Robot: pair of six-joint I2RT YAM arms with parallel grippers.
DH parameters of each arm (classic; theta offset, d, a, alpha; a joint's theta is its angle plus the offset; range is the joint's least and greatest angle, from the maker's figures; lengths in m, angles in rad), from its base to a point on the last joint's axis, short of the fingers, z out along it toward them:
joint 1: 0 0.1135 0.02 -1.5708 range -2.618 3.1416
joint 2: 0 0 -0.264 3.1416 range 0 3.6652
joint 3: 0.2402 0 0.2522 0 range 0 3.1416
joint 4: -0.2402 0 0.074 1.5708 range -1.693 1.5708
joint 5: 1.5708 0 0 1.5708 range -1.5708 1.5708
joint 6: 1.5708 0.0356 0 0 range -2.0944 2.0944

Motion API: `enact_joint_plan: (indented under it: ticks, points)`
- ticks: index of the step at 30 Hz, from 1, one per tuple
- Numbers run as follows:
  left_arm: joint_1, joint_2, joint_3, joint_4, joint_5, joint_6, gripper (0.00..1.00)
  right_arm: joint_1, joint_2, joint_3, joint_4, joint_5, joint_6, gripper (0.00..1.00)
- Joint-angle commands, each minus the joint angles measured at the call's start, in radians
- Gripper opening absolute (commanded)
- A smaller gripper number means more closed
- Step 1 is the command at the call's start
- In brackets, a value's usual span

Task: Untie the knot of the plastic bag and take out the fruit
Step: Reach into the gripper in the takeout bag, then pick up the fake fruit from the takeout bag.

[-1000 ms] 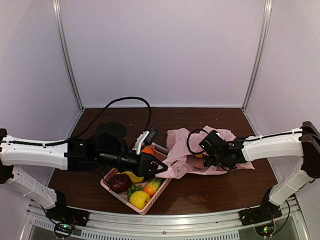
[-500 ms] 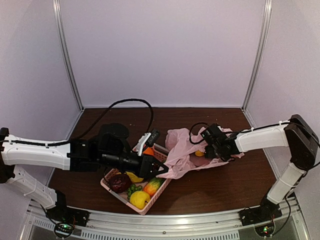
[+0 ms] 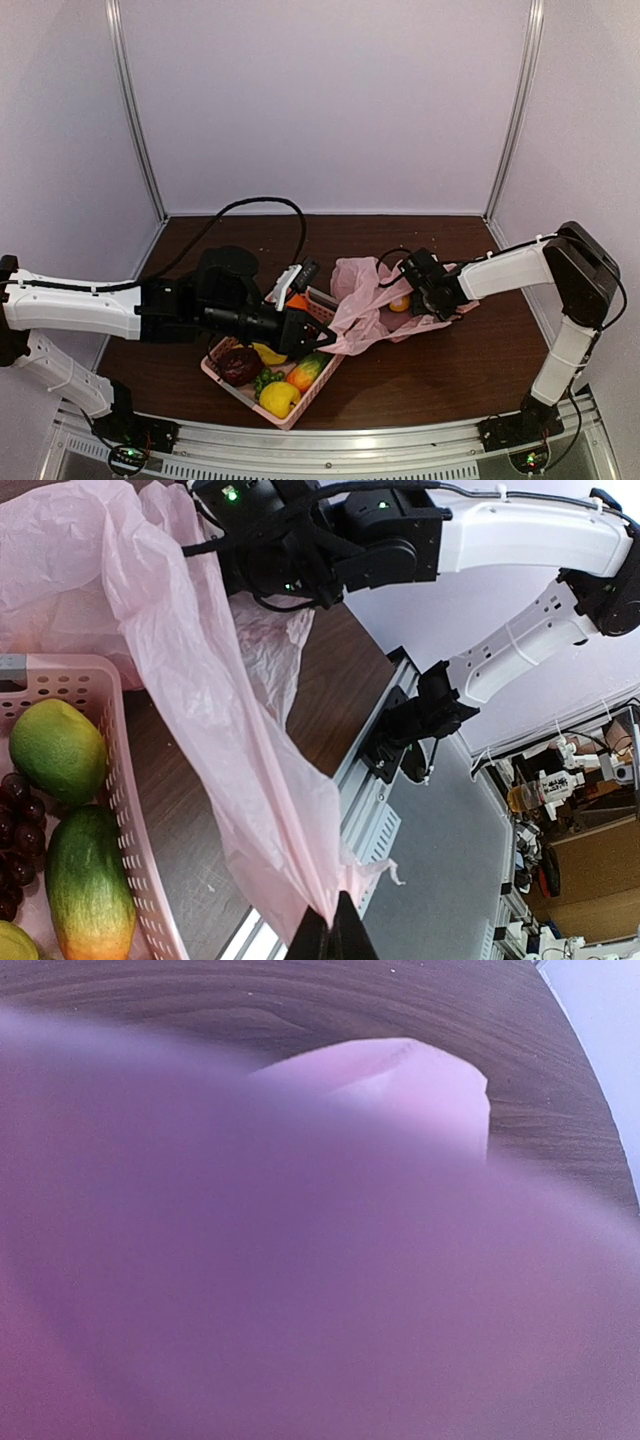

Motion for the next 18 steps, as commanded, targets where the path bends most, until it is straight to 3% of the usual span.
enact_joint_plan:
  ticks: [1, 4, 7, 11, 18]
  points:
    - [-0.006, 0.001, 0.031, 0.028, 0.036, 0.012, 0.00, -0.034, -0.006, 0.004, -0.012, -0.005, 0.004, 0.55]
    - [-0.006, 0.017, 0.041, 0.037, 0.039, 0.012, 0.00, -0.034, -0.041, 0.002, -0.012, -0.028, -0.009, 0.45]
    - [-0.006, 0.032, 0.052, 0.046, 0.037, 0.011, 0.00, -0.034, -0.099, -0.011, 0.005, -0.081, -0.035, 0.40]
    - [-0.006, 0.053, 0.070, 0.053, 0.030, 0.010, 0.00, -0.032, -0.234, -0.056, 0.072, -0.208, -0.078, 0.38]
    - [0.003, 0.075, 0.084, 0.070, 0.018, -0.007, 0.00, -0.029, -0.462, -0.165, 0.208, -0.581, -0.141, 0.39]
